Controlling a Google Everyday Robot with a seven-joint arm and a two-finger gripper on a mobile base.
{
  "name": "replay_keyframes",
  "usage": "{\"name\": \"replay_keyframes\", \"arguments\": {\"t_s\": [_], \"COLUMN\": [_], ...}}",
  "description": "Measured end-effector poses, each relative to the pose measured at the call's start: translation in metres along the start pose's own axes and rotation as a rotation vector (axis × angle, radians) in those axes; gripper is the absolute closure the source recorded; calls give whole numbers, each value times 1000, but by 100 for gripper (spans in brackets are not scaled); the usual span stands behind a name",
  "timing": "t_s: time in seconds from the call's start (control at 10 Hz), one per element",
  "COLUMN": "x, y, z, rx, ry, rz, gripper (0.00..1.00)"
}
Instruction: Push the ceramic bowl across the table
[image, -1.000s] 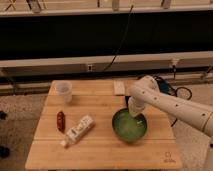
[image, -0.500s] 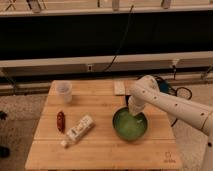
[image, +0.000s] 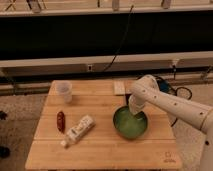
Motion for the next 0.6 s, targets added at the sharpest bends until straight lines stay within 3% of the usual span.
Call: {"name": "replay_keyframes", "arguments": {"t_s": [0.6], "x": [9], "y": [-4], "z": [8], "rx": [10], "ry": [4], "rz": [-22], "gripper": [92]}}
